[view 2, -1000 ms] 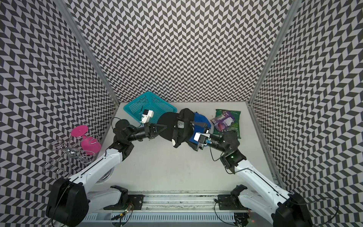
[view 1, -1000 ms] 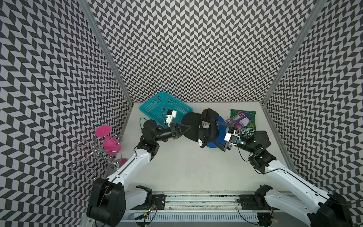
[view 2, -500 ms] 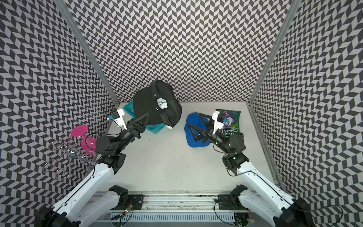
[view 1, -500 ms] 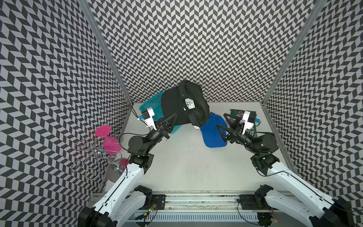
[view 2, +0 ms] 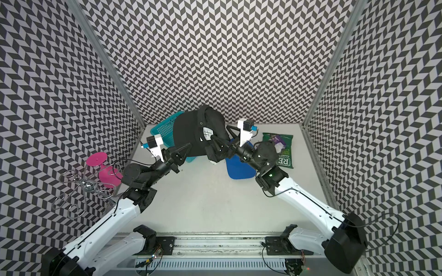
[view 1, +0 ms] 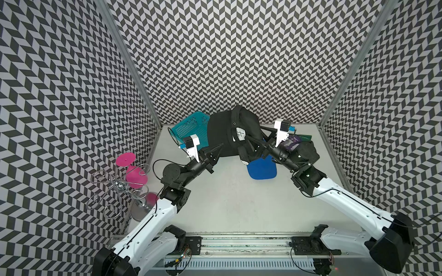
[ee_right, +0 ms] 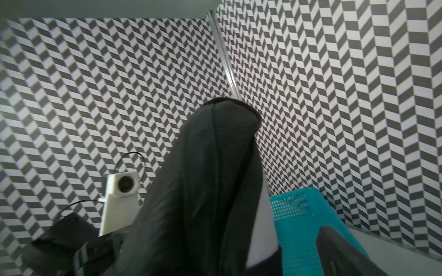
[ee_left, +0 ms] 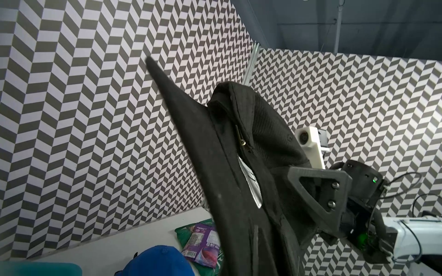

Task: Turn the baseball cap inside out
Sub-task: Turn over the baseball cap.

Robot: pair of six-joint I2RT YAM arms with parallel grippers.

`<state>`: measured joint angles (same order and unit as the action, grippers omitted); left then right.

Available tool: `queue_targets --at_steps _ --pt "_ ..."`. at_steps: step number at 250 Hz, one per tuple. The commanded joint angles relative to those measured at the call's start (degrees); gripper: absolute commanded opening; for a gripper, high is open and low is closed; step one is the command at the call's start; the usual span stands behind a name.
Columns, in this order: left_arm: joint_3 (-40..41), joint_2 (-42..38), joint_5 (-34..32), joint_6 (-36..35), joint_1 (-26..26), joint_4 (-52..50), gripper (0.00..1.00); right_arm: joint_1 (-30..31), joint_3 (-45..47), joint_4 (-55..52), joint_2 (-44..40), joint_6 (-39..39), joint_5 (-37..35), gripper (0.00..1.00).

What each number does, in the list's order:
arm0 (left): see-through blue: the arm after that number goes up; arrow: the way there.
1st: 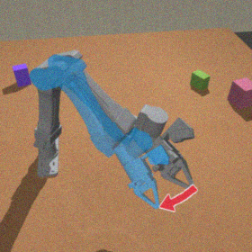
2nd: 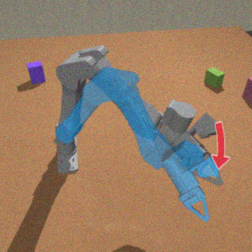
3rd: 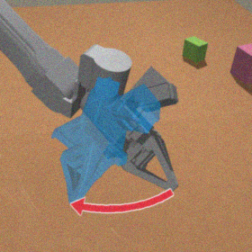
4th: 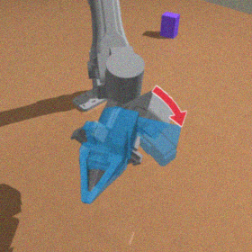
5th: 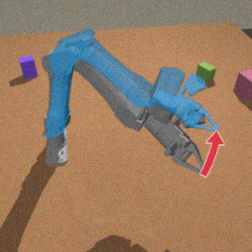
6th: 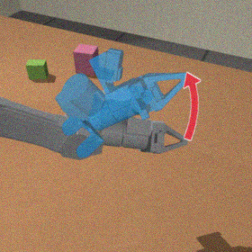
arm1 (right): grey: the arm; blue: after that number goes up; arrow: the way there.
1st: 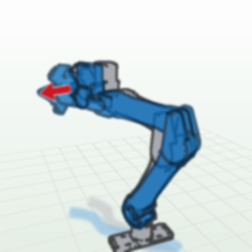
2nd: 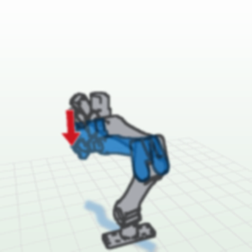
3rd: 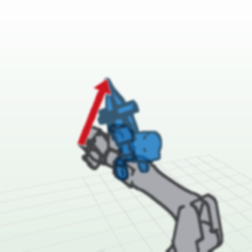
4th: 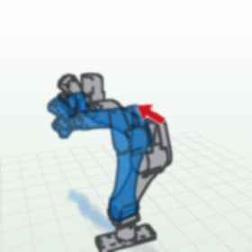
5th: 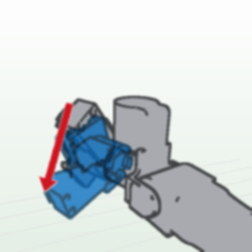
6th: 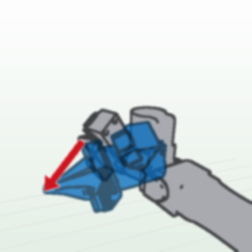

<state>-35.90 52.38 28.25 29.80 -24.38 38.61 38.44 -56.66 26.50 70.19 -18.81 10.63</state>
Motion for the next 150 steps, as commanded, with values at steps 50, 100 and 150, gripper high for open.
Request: queue_targets --at_steps 50,100,150 --pt "-5.0 -1.7 0.4 -18.3 -0.9 -23.4 0.05 0.0 -2.2 -3.2 0.1 12.5 -1.0 0.12" --pt "-6.7 -3.7 -6.3 -19.9 0.9 -36.0 0.98 -5.2 3.8 -5.4 -2.3 25.8 9.3 0.0" --pt "-11.5 -0.2 9.8 -18.4 6.8 -41.0 1.0 -15.7 6.4 -9.1 -4.7 31.1 32.3 0.0"
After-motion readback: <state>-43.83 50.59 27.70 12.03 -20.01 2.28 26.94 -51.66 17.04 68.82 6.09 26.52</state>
